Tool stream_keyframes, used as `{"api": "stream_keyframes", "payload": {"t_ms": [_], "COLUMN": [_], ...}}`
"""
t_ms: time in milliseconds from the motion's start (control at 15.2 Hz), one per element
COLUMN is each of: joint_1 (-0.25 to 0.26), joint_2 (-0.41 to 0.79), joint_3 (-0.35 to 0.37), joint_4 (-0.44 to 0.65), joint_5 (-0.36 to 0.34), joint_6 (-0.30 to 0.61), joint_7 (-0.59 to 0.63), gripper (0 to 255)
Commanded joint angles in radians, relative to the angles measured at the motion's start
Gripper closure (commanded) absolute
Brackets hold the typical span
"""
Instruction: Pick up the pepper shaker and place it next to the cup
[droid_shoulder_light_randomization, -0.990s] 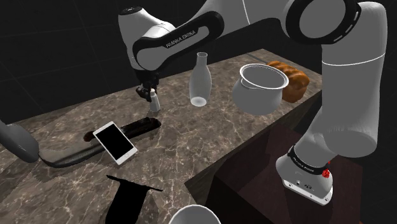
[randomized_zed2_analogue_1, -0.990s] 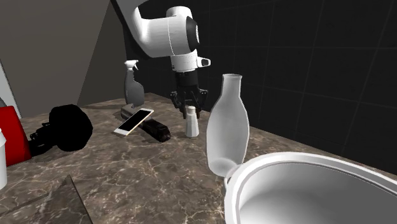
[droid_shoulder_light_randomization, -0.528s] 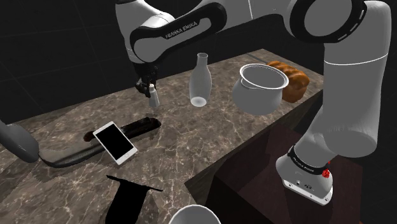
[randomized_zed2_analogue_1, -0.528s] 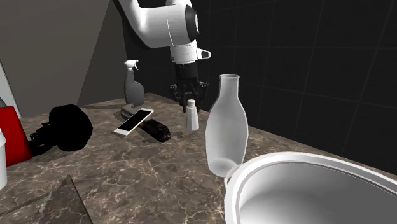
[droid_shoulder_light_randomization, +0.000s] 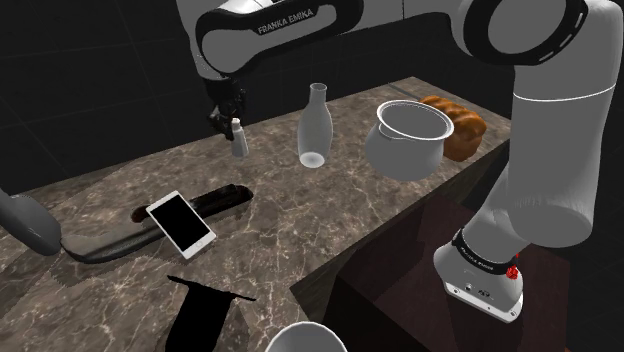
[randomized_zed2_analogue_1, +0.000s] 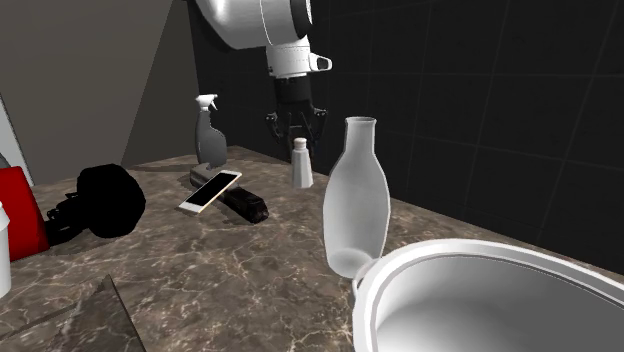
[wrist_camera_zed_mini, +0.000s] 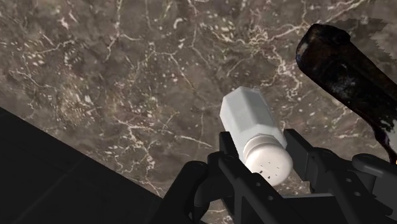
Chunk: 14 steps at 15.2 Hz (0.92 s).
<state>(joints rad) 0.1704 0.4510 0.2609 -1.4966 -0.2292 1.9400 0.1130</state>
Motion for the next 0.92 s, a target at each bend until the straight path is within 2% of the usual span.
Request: {"api": "stream_keyframes", "payload": {"t_ms": [0,858], "joint_1": [-0.001,0.008], "joint_2": [-0.011,-0.025], "joint_3": [0.002,0.007], "joint_4": [0.01,0.164], "joint_5": [0.004,0.015], "joint_6": [-0.021,-0.186], "joint_7": [-0.004,-0.027], "gripper": [255,255]}}
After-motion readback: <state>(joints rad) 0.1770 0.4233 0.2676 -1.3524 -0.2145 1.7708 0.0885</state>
